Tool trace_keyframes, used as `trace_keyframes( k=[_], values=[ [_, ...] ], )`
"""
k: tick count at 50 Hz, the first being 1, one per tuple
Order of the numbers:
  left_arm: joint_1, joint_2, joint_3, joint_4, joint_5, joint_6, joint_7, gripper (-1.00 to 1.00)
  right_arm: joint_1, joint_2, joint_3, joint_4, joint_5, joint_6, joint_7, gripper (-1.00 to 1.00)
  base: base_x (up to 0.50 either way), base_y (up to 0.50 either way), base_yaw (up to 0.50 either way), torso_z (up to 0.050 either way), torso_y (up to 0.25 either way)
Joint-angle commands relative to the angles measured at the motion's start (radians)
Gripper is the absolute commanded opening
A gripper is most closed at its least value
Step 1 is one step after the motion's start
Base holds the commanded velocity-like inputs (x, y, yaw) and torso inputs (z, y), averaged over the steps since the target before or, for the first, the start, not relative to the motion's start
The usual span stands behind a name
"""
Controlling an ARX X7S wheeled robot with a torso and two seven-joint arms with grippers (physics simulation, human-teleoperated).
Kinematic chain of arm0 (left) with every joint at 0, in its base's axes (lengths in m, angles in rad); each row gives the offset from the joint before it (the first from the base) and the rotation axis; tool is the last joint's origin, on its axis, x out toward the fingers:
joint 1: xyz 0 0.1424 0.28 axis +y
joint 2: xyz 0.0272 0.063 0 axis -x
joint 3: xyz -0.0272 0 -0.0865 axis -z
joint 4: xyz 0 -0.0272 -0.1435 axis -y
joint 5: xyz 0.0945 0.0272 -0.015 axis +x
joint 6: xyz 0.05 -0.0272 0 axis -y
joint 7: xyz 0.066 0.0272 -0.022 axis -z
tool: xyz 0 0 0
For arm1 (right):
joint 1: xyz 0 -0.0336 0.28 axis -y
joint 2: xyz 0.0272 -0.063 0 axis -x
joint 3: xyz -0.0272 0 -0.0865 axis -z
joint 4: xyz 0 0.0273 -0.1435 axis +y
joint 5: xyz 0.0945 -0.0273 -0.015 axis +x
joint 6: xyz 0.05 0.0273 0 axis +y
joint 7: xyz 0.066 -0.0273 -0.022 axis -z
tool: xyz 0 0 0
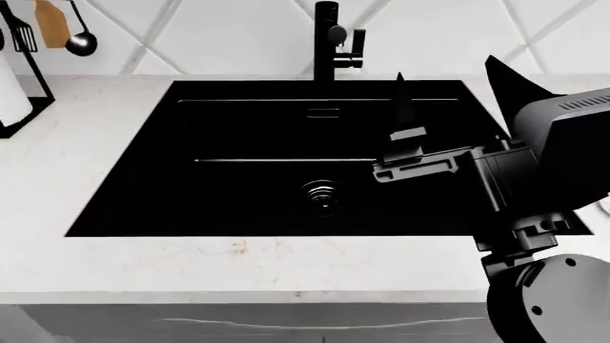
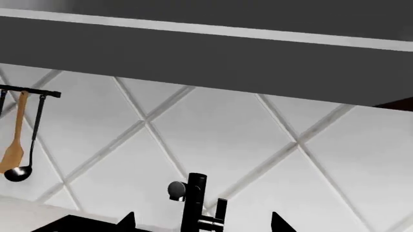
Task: Pick the skewer from the plate and place it on the cutting board. Then pick the condiment bottle from the cabinet and place it next to the cutting board.
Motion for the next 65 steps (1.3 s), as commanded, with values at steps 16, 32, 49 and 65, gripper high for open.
trace_keyframes(
  k=[16,32,49,65],
  values=[
    [0.272,-0.148,-0.100,0.282,-0.921,0.017,-0.730,-1.00,0.002,-0.011,-0.037,0.025,-0.031,-0.032,-0.018,1.00,-0.49,0.00,0.00,0.000,0.000],
    [0.663,-0.178,-0.160,0.683,-1.276,0.164,-1.009,-1.00,-0.067,-0.028,-0.076,0.052,-0.115,-0.165,-0.095,1.00,-0.01,0.00,0.00,0.000,0.000],
    [1.175,-0.047,-0.412,1.046,-0.799,0.085,-0.556,-1.00,-0.211,-0.054,-0.135,0.105,-0.254,-0.370,-0.173,1.00,0.00,0.00,0.00,0.000,0.000],
    [1.405,-0.089,-0.444,1.184,-0.698,0.165,-0.478,-1.00,-0.278,-0.028,-0.146,0.096,-0.320,-0.401,-0.152,1.00,0.00,0.00,0.00,0.000,0.000]
  ],
)
